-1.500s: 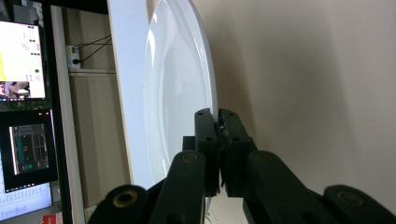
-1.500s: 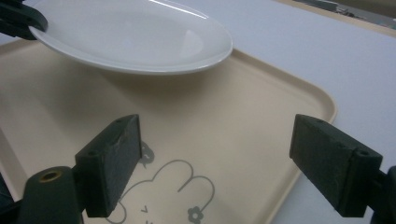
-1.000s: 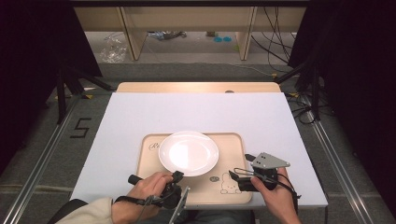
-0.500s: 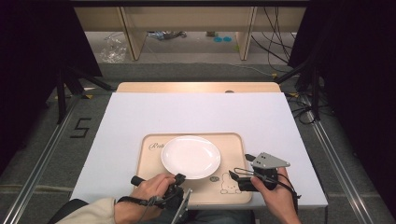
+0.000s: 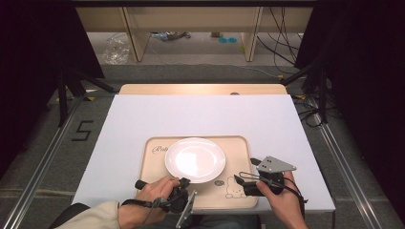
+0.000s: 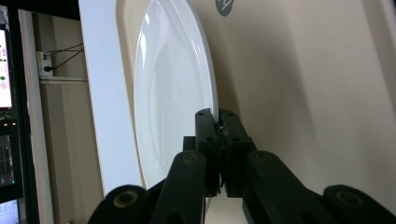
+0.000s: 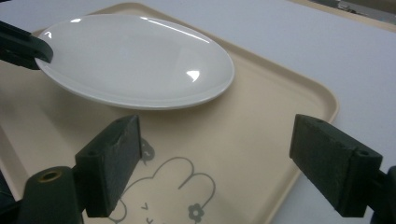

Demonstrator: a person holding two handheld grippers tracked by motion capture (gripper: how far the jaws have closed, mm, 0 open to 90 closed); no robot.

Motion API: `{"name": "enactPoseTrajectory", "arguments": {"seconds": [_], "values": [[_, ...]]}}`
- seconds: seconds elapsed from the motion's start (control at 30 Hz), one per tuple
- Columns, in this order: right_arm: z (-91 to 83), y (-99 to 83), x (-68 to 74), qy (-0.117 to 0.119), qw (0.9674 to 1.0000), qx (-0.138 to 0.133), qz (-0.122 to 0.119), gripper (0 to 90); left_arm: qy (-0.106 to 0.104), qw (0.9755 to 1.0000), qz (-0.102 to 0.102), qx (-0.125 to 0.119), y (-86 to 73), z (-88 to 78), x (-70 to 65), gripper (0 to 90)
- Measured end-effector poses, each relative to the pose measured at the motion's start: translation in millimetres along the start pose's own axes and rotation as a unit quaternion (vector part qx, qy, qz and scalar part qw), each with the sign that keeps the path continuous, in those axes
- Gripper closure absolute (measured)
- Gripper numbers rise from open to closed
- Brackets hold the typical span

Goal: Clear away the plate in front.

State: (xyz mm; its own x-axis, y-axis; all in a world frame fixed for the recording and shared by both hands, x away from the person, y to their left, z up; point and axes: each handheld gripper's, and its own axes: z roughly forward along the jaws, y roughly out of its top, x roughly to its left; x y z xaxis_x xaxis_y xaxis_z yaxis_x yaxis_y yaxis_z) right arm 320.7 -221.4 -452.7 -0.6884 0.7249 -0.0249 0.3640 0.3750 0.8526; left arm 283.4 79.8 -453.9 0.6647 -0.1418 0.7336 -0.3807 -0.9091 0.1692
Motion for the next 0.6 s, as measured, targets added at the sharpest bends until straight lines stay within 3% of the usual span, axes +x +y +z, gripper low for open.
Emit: {"name": "enactPoseTrajectory", "arguments": {"seconds": [0.03,0.4,0.6], "values": [[0.0,0.0,0.0,0.000,1.0000,0.000,0.000,17.9,-0.008,0.9999,-0.011,-0.003,-0.5,0.7,0.6,87.9],[-0.4,-0.7,0.5,0.002,1.0000,0.004,0.000,17.9,-0.041,0.9989,-0.021,-0.009,-2.4,8.1,-2.3,86.2],[-0.9,-1.1,0.6,0.002,1.0000,0.003,0.001,17.9,-0.065,0.9967,-0.046,-0.018,-4.7,12.5,-1.4,84.6]]}}
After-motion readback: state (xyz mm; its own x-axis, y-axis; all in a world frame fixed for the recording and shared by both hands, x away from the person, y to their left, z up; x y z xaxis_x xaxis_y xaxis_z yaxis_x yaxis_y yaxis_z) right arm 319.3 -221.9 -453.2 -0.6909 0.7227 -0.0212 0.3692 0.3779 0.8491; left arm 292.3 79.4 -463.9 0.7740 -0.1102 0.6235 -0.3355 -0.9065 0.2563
